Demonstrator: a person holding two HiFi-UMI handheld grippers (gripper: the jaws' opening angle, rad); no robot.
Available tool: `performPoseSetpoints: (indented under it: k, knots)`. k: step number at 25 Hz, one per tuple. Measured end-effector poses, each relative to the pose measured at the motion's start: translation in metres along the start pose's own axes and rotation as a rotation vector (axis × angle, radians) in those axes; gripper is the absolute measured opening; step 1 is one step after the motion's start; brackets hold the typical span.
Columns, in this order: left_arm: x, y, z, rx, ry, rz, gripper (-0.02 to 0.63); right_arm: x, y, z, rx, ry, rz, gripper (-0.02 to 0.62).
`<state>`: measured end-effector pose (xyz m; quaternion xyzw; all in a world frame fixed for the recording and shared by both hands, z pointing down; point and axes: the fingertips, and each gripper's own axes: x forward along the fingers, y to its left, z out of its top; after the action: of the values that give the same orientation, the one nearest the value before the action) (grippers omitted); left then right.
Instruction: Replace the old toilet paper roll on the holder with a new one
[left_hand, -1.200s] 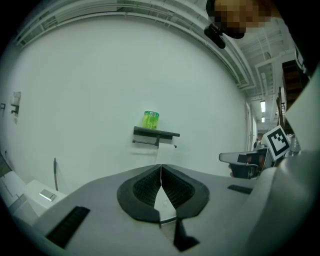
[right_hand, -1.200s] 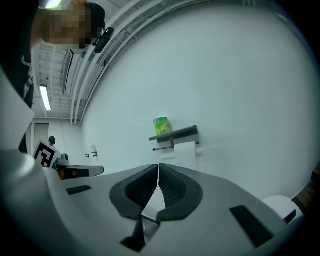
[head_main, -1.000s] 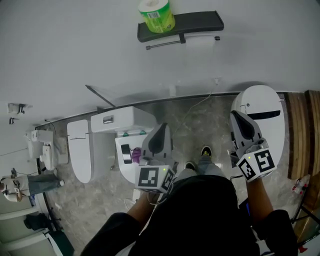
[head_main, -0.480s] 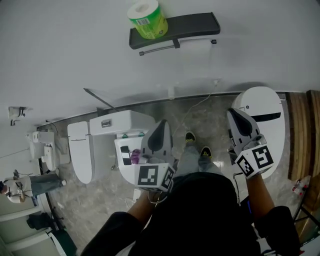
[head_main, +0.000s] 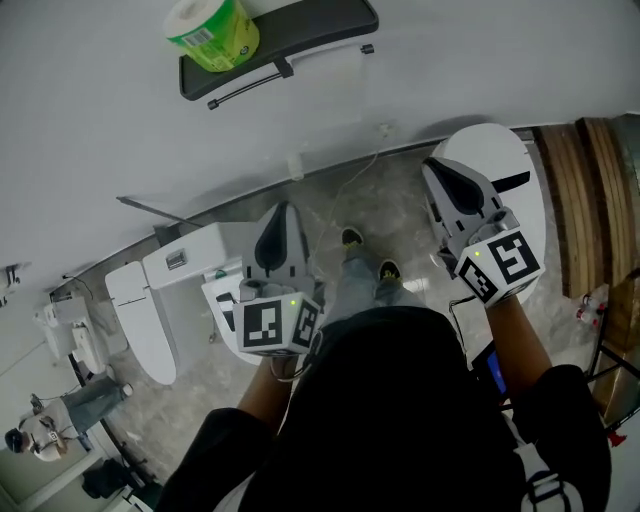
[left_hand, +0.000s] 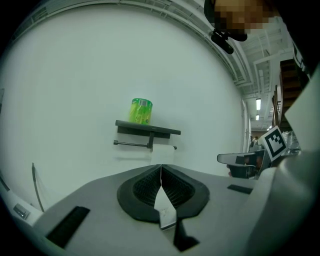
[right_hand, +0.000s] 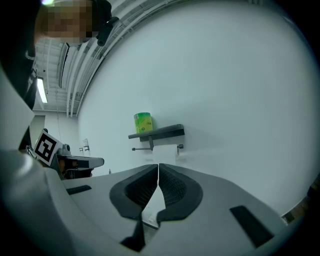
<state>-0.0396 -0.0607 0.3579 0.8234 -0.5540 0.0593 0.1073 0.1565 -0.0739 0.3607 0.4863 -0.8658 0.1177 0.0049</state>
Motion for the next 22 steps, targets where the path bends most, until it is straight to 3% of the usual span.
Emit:
performPoseSetpoints:
  k: [9, 15, 22]
  knots:
    - [0.055, 0.037, 0.014, -0.023, -0.018, -0.076, 0.023, 0.055, -0.005, 0.031, -0.139, 0.019, -0.031, 0.020]
    - [0.083, 0.067, 0.025, -0.038, -0.050, -0.098, 0.023, 0.093, 0.002, 0.058, -0.288, 0.016, -0.025, 0.020]
    - [0.109, 0.090, 0.030, -0.038, -0.055, -0.113, 0.023, 0.124, 0.008, 0.059, -0.455, 0.059, -0.037, 0.020]
